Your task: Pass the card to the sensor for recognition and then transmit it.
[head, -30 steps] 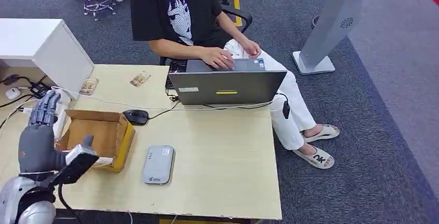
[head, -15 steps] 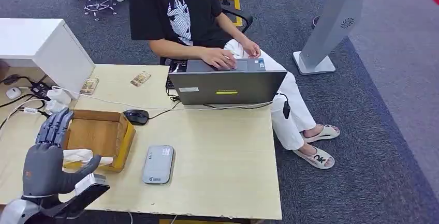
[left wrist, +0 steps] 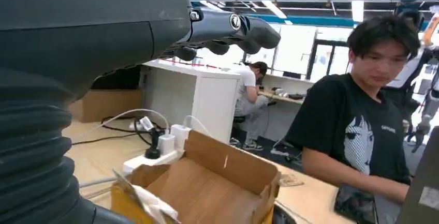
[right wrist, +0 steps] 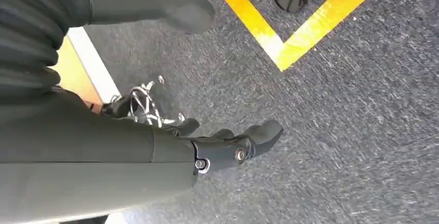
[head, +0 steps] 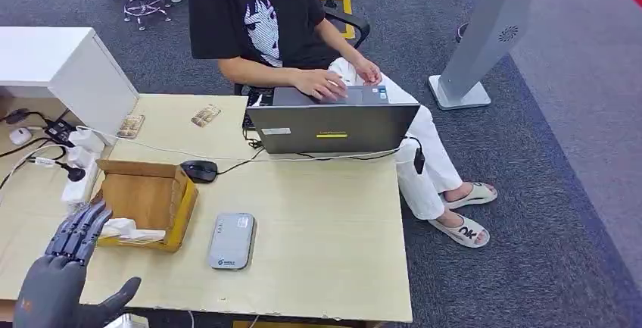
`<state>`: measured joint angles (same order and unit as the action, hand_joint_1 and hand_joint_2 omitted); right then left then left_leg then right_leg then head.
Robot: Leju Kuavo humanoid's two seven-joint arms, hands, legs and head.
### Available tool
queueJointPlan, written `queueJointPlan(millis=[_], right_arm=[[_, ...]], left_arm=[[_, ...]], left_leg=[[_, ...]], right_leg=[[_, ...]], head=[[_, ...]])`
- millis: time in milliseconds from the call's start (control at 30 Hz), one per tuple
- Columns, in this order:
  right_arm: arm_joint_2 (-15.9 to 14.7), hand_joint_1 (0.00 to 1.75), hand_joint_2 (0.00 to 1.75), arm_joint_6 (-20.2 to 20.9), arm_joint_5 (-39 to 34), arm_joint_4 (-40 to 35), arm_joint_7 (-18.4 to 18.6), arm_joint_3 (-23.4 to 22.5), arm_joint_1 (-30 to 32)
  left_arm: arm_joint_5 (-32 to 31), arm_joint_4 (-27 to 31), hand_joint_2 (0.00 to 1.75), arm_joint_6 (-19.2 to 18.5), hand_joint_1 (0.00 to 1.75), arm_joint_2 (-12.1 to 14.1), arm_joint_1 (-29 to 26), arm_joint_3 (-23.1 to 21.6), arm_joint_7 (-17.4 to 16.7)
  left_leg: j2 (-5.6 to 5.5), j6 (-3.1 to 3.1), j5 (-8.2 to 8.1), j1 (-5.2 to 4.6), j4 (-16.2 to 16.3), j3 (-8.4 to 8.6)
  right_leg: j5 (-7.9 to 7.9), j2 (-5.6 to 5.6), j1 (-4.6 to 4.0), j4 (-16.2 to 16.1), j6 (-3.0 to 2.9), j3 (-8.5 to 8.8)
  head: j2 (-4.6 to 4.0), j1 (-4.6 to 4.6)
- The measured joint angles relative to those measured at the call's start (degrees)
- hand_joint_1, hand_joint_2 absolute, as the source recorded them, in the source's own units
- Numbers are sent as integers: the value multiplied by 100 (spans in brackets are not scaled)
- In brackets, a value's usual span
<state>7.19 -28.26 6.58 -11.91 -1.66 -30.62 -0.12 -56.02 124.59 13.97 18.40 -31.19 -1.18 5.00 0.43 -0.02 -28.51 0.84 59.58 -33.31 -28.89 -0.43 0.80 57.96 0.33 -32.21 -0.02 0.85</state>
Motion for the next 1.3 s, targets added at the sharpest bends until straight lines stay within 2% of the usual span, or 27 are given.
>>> queueJointPlan(millis=[267,600,1300], right_arm=[[50,0,175,-4,22,-31,0,-197,9],[85,0,175,-11,109,-46,59,-350,10],[92,0,175,-11,122,-48,63,-374,10]], left_arm=[[-291,162,175,-83,0,155,-395,33,-542],[-524,164,175,-275,0,223,-515,131,-1034],[-559,164,175,-304,0,225,-542,192,-1034]], left_leg=[[-1,0,0,0,0,1],[-2,0,0,1,0,1],[-2,0,0,1,0,1]], right_leg=[[0,-1,0,0,0,2],[0,-2,-1,0,0,3],[0,-2,-1,0,0,3]], head=[[0,0],[0,0],[0,-2]])
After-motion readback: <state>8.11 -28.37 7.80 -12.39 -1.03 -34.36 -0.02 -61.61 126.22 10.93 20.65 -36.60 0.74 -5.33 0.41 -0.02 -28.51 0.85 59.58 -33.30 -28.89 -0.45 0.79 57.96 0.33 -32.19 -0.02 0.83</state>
